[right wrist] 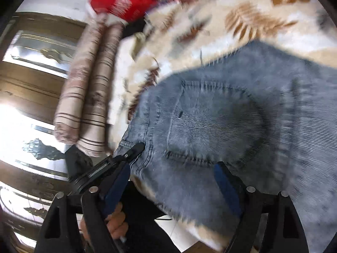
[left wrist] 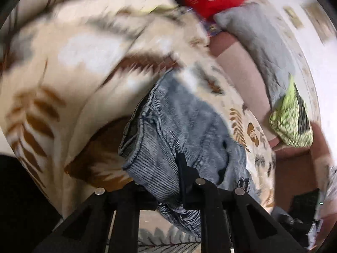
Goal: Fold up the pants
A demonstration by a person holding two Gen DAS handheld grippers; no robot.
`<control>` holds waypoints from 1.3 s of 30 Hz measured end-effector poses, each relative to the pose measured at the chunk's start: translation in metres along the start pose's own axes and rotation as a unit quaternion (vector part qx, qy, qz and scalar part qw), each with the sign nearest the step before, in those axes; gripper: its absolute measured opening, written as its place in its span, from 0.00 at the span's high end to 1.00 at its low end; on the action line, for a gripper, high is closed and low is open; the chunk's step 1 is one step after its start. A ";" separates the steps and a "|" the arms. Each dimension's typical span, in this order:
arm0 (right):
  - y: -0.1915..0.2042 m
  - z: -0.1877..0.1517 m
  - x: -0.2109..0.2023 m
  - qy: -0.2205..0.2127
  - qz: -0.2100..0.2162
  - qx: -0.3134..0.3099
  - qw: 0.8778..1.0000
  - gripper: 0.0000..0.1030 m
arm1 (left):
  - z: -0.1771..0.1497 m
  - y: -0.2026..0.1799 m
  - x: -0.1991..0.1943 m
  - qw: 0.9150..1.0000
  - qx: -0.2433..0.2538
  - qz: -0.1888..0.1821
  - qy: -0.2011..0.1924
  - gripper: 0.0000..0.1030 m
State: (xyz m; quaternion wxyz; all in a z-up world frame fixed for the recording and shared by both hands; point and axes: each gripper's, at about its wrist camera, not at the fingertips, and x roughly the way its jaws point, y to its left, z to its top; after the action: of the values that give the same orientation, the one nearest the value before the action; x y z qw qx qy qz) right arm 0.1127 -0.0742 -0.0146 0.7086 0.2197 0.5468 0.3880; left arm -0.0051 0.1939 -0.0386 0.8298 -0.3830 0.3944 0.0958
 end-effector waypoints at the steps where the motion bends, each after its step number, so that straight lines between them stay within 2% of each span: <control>1: -0.004 -0.004 -0.018 -0.016 -0.001 0.002 1.000 0.19 | -0.001 -0.015 -0.007 1.000 0.025 0.005 -0.014 0.87; 4: -0.034 -0.020 -0.082 -0.086 -0.013 0.025 0.996 0.18 | -0.013 -0.074 -0.031 0.990 0.125 0.014 -0.058 0.88; 7: -0.076 -0.039 -0.152 -0.172 -0.031 0.062 0.983 0.18 | -0.038 -0.135 -0.051 0.970 0.224 0.012 -0.090 0.89; 8: -0.087 -0.046 -0.170 -0.192 -0.030 0.072 0.978 0.18 | -0.055 -0.162 -0.055 0.958 0.269 0.008 -0.099 0.89; 12: -0.133 -0.078 -0.225 -0.259 -0.024 0.115 0.959 0.18 | -0.117 -0.230 -0.047 0.922 0.377 -0.011 -0.090 0.89; 13: -0.140 -0.084 -0.231 -0.268 -0.024 0.124 0.955 0.18 | -0.138 -0.245 -0.039 0.912 0.403 -0.018 -0.076 0.89; 15: -0.162 -0.093 -0.244 -0.273 -0.021 0.141 0.951 0.18 | -0.171 -0.261 -0.018 0.900 0.434 -0.019 -0.042 0.89; 18: -0.185 -0.104 -0.252 -0.272 -0.030 0.160 0.948 0.18 | -0.227 -0.271 0.048 0.867 0.492 -0.004 0.074 0.80; 19: -0.192 -0.106 -0.256 -0.273 -0.030 0.166 0.947 0.18 | -0.241 -0.268 0.069 0.852 0.508 0.003 0.129 0.73; 20: -0.198 -0.109 -0.260 -0.276 -0.031 0.171 0.945 0.18 | -0.247 -0.264 0.073 0.845 0.516 0.008 0.138 0.73; 21: -0.202 -0.111 -0.261 -0.276 -0.037 0.174 0.945 0.18 | -0.246 -0.264 0.064 0.848 0.517 -0.005 0.120 0.72; 23: -0.210 -0.115 -0.262 -0.272 -0.047 0.181 0.944 0.18 | -0.232 -0.263 0.035 0.854 0.505 -0.052 0.118 0.52; 24: -0.212 -0.116 -0.261 -0.270 -0.046 0.183 0.944 0.18 | -0.223 -0.261 0.020 0.859 0.495 -0.067 0.113 0.46; 26: -0.209 -0.115 -0.254 -0.260 -0.038 0.183 0.947 0.18 | -0.193 -0.246 -0.021 0.878 0.465 -0.101 0.054 0.27; 28: -0.195 -0.111 -0.247 -0.249 -0.019 0.166 0.954 0.18 | -0.172 -0.230 -0.041 0.893 0.440 -0.095 0.009 0.25; 29: -0.186 -0.107 -0.241 -0.238 -0.006 0.154 0.959 0.18 | -0.156 -0.215 -0.046 0.904 0.421 -0.077 -0.011 0.25; 31: -0.173 -0.100 -0.224 -0.205 0.012 0.150 0.967 0.18 | -0.133 -0.193 -0.037 0.920 0.391 -0.030 -0.017 0.25; 33: -0.168 -0.097 -0.210 -0.184 0.002 0.161 0.970 0.18 | -0.114 -0.168 -0.022 0.936 0.353 0.005 -0.002 0.25; 35: -0.165 -0.096 -0.198 -0.166 -0.006 0.177 0.970 0.18 | -0.109 -0.154 -0.012 0.941 0.337 0.008 0.008 0.25; 39: -0.162 -0.092 -0.179 -0.152 -0.014 0.202 0.967 0.21 | -0.114 -0.146 0.003 0.938 0.347 -0.001 0.014 0.25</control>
State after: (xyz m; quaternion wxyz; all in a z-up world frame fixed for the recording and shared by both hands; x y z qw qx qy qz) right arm 0.0580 -0.3238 -0.0532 0.7295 0.4075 0.5026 0.2215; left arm -0.0021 0.0115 -0.0042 0.9055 -0.0730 0.4147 -0.0529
